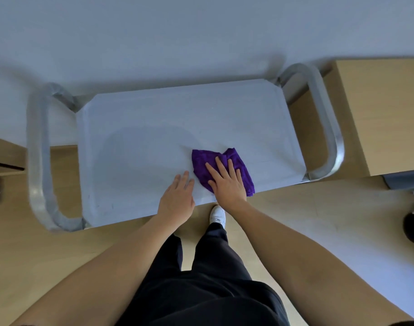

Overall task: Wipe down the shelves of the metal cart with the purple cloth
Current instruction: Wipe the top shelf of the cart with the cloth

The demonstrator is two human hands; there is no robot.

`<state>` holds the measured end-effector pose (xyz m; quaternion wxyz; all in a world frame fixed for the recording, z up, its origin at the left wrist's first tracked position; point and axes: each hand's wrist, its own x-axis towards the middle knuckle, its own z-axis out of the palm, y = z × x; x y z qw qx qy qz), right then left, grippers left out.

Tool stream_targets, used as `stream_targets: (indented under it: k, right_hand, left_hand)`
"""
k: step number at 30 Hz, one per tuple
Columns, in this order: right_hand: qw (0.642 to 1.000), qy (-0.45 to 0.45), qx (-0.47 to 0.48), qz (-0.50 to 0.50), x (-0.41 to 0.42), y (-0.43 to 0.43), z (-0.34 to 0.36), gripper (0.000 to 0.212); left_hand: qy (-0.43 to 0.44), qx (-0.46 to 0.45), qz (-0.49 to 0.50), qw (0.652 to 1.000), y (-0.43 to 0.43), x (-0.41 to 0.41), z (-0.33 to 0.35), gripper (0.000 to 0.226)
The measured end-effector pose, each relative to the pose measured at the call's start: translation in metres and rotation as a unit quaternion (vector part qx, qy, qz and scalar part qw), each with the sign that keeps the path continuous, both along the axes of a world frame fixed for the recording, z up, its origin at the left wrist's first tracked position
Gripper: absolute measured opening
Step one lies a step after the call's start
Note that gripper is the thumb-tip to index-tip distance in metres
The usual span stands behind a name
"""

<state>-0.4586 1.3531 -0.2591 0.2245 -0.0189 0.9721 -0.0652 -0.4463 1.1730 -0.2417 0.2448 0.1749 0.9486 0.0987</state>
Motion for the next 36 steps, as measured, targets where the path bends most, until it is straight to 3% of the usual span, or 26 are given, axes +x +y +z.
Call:
stream_targets:
  k: [10, 16, 21, 26, 29, 33, 36]
  right_hand:
    - [1.000, 0.001, 0.024, 0.004, -0.015, 0.124, 0.005, 0.054]
    - [0.993, -0.005, 0.012, -0.115, -0.021, 0.200, 0.002, 0.059]
    - [0.990, -0.002, 0.032, -0.135, -0.019, 0.165, -0.001, 0.060]
    - [0.999, -0.004, -0.018, 0.051, -0.015, 0.119, -0.006, 0.057]
    - [0.996, 0.002, -0.027, 0.087, -0.034, 0.145, -0.005, 0.057]
    - [0.999, 0.003, 0.002, -0.042, -0.060, 0.202, -0.005, 0.057]
    - [0.997, 0.000, 0.025, -0.078, -0.061, 0.208, -0.006, 0.057]
  left_hand:
    - [-0.019, -0.008, -0.022, 1.000, 0.085, -0.012, 0.005, 0.058]
    - [-0.025, -0.020, 0.030, 0.999, 0.124, -0.011, 0.004, 0.058]
    - [-0.014, -0.024, 0.057, 0.998, 0.129, -0.005, 0.000, 0.060]
    - [0.003, -0.046, 0.073, 0.996, 0.135, -0.005, -0.004, 0.059]
    - [-0.005, -0.046, 0.079, 0.996, 0.138, -0.004, -0.004, 0.059]
    - [-0.020, -0.041, 0.082, 0.996, 0.138, -0.004, -0.003, 0.061]
    - [-0.028, -0.038, 0.076, 0.996, 0.133, -0.003, -0.006, 0.064]
